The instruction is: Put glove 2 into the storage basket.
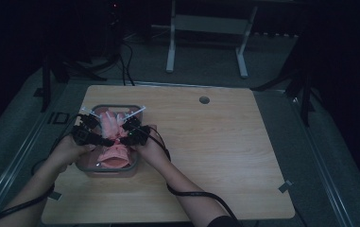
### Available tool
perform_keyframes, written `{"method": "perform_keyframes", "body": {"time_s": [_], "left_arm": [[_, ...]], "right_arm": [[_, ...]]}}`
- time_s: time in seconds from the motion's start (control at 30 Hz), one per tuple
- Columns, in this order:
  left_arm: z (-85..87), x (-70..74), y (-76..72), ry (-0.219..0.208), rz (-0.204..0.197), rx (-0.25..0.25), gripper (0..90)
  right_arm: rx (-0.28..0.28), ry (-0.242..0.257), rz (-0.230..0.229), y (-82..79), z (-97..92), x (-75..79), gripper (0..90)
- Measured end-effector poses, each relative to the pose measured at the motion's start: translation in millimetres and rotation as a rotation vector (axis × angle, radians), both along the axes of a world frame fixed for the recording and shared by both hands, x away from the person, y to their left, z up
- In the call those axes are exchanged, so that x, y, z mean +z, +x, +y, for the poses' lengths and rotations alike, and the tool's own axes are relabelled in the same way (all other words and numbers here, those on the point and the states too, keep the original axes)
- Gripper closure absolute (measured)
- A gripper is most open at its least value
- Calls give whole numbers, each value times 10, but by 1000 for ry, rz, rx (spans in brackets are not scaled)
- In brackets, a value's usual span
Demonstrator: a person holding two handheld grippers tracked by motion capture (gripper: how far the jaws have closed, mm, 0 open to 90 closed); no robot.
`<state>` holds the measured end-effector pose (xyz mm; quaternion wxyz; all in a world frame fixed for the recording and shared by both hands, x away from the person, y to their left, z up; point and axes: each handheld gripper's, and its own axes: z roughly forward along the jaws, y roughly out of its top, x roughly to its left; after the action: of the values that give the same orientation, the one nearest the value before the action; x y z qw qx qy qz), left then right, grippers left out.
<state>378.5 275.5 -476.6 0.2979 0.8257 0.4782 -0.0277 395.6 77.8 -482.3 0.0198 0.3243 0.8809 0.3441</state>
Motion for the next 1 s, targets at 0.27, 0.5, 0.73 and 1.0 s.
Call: {"method": "perform_keyframes", "body": {"time_s": [0.27, 0.5, 0.73, 1.0], "left_arm": [[-17, -84, 16, 19, 1, 17, 584], [-6, -105, 36, 36, -2, 42, 512], [2, -90, 64, 74, -34, 60, 421], [-12, -91, 78, 67, -104, 95, 329]], "right_arm": [[-7, -24, 3, 26, 24, -76, 734], [-13, -42, 5, 63, 51, -84, 677], [-17, -48, -10, 126, 26, -52, 544], [23, 47, -54, 132, -71, 110, 303]]}}
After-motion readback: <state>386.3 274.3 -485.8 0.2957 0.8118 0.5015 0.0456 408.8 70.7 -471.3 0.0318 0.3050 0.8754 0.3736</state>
